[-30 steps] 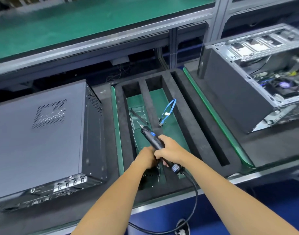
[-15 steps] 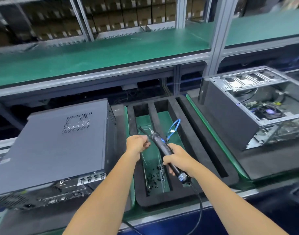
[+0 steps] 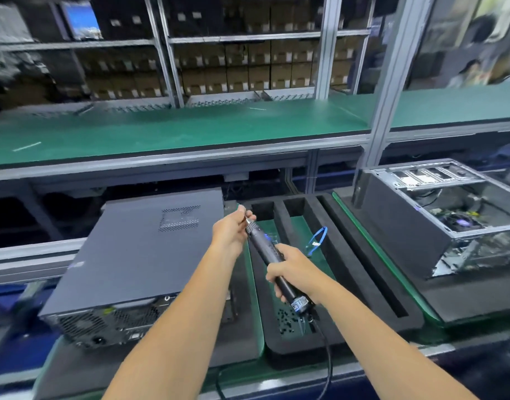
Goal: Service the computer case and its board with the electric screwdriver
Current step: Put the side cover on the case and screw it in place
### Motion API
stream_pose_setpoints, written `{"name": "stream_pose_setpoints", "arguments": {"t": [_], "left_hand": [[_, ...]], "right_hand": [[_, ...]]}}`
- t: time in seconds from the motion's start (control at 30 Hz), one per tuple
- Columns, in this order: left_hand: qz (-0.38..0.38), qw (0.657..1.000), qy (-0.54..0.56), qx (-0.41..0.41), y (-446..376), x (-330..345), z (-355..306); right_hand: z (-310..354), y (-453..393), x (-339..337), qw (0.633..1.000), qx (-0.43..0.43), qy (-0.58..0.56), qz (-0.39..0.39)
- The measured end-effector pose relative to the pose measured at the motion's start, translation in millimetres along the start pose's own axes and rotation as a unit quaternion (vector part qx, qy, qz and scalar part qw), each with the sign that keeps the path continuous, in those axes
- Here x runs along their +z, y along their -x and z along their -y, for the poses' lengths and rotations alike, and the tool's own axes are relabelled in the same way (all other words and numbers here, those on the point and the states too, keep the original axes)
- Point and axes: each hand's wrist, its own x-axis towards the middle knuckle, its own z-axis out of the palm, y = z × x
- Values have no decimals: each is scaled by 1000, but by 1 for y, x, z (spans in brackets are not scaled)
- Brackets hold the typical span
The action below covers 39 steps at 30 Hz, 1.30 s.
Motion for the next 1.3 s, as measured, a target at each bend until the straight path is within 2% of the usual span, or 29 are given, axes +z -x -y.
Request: {"name": "stream_pose_setpoints", "arguments": {"t": [0.2,0.37,0.63,0.73,0.93,1.17,1.3], "left_hand": [[-14,998,53,14,28,-65,-63],[-2,999,45,14,50,-130,-108],[-113,990,88,17,83,-221,-134],[-133,987,87,17,88,-246,-134],[-109,991,72,1,99,-279,-132],[-137,990,17,20,103,-288,-123],[-150,988,28,27,104,-287,-124]], "right_hand": [[26,7,94,999,-32,-5,17],[36,11,178,999,-44,-18,18],[28,21,281,999,-19,-13,25],[24,23,303,999,-12,-8,32],[18,26,322,999,3,3,54],[3,31,337,998,7,-23,62],[5,32,339,998,-2,-20,55]]}}
